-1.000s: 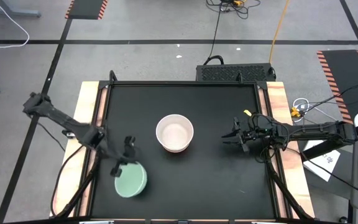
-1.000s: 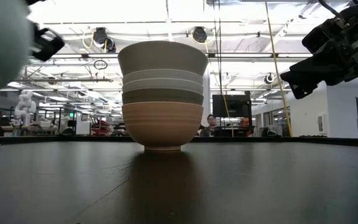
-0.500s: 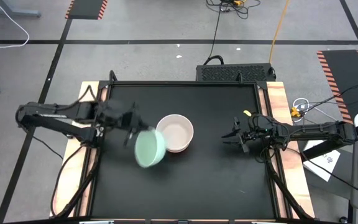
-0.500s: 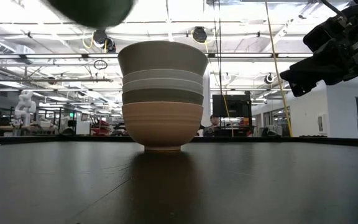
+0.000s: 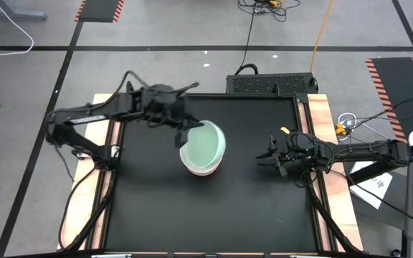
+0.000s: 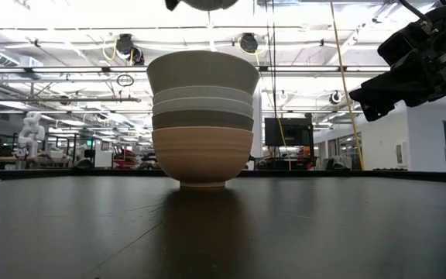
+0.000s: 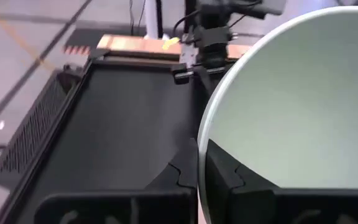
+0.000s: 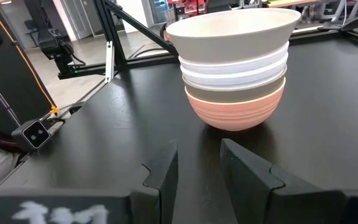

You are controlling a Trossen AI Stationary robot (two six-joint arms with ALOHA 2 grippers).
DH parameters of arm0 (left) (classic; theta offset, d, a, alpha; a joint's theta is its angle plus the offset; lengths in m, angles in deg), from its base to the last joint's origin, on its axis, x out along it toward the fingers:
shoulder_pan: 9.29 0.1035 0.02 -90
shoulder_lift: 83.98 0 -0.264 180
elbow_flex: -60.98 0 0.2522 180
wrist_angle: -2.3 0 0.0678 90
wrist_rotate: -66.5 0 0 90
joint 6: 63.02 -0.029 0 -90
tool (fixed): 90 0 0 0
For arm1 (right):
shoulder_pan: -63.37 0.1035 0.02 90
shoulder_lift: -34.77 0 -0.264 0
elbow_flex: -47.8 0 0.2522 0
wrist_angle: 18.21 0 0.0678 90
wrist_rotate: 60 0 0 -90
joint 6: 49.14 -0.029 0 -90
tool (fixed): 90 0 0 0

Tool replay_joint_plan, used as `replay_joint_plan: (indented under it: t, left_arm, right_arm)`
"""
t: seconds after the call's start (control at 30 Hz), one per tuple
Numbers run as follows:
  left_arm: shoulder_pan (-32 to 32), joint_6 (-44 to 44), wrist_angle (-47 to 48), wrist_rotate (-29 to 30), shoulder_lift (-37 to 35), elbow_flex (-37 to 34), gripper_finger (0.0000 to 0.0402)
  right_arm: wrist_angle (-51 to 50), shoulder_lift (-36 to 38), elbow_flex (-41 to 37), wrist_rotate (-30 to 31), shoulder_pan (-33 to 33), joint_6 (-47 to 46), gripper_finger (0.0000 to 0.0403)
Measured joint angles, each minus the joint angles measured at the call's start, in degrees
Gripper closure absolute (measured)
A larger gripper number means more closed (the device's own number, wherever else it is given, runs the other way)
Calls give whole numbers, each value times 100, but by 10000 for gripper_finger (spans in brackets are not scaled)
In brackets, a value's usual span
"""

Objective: Nest bowls inside each other
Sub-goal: Stack the green bowl on top of the gray bowl

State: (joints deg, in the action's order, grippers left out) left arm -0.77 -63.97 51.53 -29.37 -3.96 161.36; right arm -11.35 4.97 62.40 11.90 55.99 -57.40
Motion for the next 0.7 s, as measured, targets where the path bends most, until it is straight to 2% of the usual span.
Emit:
replay_joint_plan:
  t: [0.27, 0.4, 0.53, 0.7]
  left_arm:
    - [331, 418, 2549, 348, 1346, 2182, 396]
    - [437, 536, 3527, 414, 1827, 3074, 396]
    - [482, 555, 4043, 446, 2158, 3588, 396]
    - [561, 584, 4383, 344, 2293, 3732, 396]
  right_arm:
    - [0, 0, 0, -2, -2, 19, 289]
    - [0, 0, 0, -2, 0, 41, 289]
    - [0, 0, 0, -2, 0, 61, 289]
    - [1, 0, 0, -2, -1, 61, 289]
